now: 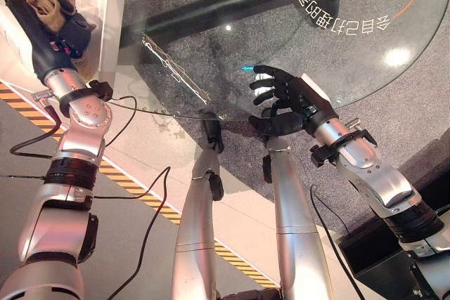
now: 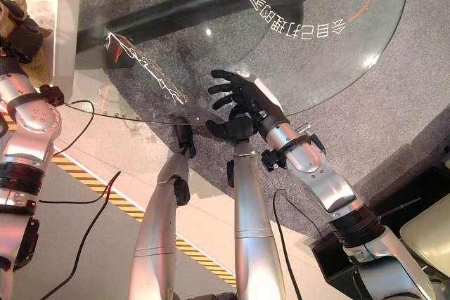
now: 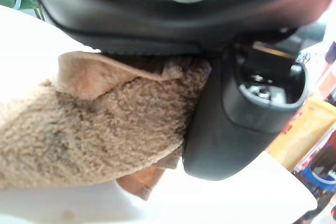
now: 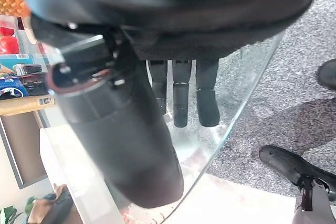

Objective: Wipe the table with a cloth and put it in the basket.

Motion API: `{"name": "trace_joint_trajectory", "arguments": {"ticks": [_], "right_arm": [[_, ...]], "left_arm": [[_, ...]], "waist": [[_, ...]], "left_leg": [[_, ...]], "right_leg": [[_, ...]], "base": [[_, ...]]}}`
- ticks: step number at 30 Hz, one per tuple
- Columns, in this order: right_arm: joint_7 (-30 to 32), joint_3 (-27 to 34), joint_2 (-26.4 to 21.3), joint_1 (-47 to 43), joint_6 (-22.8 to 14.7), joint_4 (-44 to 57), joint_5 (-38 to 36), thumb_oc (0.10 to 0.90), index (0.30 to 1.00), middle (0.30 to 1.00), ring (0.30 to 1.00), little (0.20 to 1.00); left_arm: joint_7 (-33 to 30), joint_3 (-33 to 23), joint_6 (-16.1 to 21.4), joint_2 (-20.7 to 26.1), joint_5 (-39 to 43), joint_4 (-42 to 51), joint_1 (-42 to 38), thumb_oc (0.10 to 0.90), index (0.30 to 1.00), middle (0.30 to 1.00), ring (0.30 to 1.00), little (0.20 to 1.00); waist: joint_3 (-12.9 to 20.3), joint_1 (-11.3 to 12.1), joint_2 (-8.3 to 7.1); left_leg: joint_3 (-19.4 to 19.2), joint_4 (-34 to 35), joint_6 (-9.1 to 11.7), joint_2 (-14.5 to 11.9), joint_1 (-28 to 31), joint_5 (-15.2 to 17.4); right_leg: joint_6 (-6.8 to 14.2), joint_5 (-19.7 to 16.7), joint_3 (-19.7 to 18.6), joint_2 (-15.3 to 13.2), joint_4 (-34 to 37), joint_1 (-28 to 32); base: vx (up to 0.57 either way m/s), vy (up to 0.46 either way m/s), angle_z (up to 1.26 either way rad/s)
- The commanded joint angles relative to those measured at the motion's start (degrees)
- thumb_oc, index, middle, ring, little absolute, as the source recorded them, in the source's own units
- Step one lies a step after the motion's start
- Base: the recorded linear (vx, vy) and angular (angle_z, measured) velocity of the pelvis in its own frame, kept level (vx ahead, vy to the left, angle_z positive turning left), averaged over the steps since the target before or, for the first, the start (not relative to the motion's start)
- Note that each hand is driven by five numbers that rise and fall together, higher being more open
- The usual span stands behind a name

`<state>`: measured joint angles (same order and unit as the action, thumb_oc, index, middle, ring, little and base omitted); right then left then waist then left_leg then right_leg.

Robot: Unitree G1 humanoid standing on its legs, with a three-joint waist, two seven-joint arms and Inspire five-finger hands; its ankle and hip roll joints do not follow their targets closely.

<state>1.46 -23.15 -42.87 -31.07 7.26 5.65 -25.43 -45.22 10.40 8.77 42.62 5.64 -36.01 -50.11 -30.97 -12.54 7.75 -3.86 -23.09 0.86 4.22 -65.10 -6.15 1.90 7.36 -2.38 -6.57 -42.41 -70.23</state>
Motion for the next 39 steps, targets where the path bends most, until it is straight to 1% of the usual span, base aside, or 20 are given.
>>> {"name": "trace_joint_trajectory", "arguments": {"ticks": [1,6,16,21,23,26,31,35,39], "right_arm": [[3.19,-0.69,-0.35,1.03,3.83,-4.69,-0.06,0.800,0.900,0.900,0.900,0.900],[3.01,-0.59,-0.24,1.36,3.26,-4.83,0.14,0.800,0.900,0.900,0.900,0.900],[2.77,-0.17,0.44,2.42,1.88,-5.45,1.23,0.800,0.900,0.900,0.900,0.900],[3.48,-0.23,1.04,2.96,2.35,-4.43,1.56,0.800,0.900,0.900,0.900,0.900],[3.98,-0.37,1.23,3.11,2.52,-4.07,1.57,0.800,0.900,0.900,0.900,0.900],[4.51,-0.39,2.02,4.14,1.75,-3.91,2.43,0.800,0.900,0.900,0.900,0.900],[4.92,0.20,3.24,6.11,1.36,-3.02,4.08,0.800,0.900,0.900,0.900,0.900],[4.67,0.95,4.46,8.35,1.50,-1.29,6.31,0.800,0.900,0.900,0.900,0.900],[3.97,1.69,5.34,10.43,0.98,-0.39,8.03,0.800,0.900,0.900,0.900,0.900]], "left_arm": [[-0.51,-3.85,0.58,5.63,-1.21,-0.85,-2.11,0.800,0.900,0.900,0.900,0.900],[-0.50,-3.86,1.28,4.78,-0.13,-1.63,-1.37,0.800,0.900,0.900,0.900,0.900],[-1.05,-4.56,2.17,3.72,0.10,-1.89,-0.24,0.800,0.900,0.900,0.900,0.900],[-3.10,-5.78,2.14,2.90,0.81,-0.46,0.79,0.800,0.900,0.900,0.900,0.900],[-5.18,-6.64,3.03,2.60,1.29,0.31,1.25,0.800,0.900,0.900,0.900,0.900],[-7.95,-8.26,5.29,2.28,0.75,1.73,2.33,0.800,0.900,0.900,0.900,0.900],[-9.51,-11.89,8.66,1.42,-0.48,5.58,5.05,0.800,0.900,0.900,0.900,0.900],[-8.20,-15.34,10.13,1.04,0.41,10.46,8.64,0.800,0.900,0.900,0.900,0.900],[-5.89,-17.81,10.81,0.53,1.86,13.27,11.03,0.800,0.900,0.900,0.900,0.900]], "waist": [[1.17,0.36,0.34],[1.17,0.36,0.25],[1.17,0.49,0.63],[1.17,0.69,0.79],[1.17,0.73,0.86],[1.17,0.89,1.02],[1.17,1.13,1.47],[1.17,1.24,2.20],[1.17,1.33,2.46]], "left_leg": [[-1.25,-11.05,2.24,-0.29,-1.20,9.70],[-1.16,-10.86,2.27,-0.16,-1.32,9.61],[-0.89,-9.62,2.70,0.01,-0.78,8.87],[-0.61,-8.66,2.70,0.09,0.17,8.36],[-0.55,-8.16,2.79,0.03,0.86,8.10],[-0.40,-7.25,2.89,0.02,2.39,7.85],[-0.14,-4.73,2.99,0.22,6.61,7.01],[0.00,-2.02,3.14,0.47,11.22,6.06],[0.26,-0.13,3.10,0.55,14.90,5.48]], "right_leg": [[4.88,-9.81,-8.26,2.03,13.58,-0.17],[4.90,-9.85,-8.43,2.12,13.73,-0.37],[4.80,-9.51,-8.34,2.12,14.01,0.00],[4.53,-9.14,-8.21,2.29,14.21,0.94],[4.40,-9.00,-8.23,2.31,14.46,1.65],[4.21,-8.66,-8.08,2.40,14.73,3.06],[3.77,-8.09,-7.70,2.77,15.76,7.01],[3.19,-7.29,-7.40,3.25,16.66,11.18],[2.70,-6.42,-6.85,3.69,17.15,14.72]], "base": [[0.03,0.001,-0.01],[0.00,0.000,0.00],[0.00,0.000,0.00],[-0.03,-0.034,0.00],[-0.04,-0.031,0.00],[-0.05,-0.047,0.00],[-0.08,-0.044,0.02],[-0.09,-0.024,0.01],[-0.09,-0.034,-0.03]]}}
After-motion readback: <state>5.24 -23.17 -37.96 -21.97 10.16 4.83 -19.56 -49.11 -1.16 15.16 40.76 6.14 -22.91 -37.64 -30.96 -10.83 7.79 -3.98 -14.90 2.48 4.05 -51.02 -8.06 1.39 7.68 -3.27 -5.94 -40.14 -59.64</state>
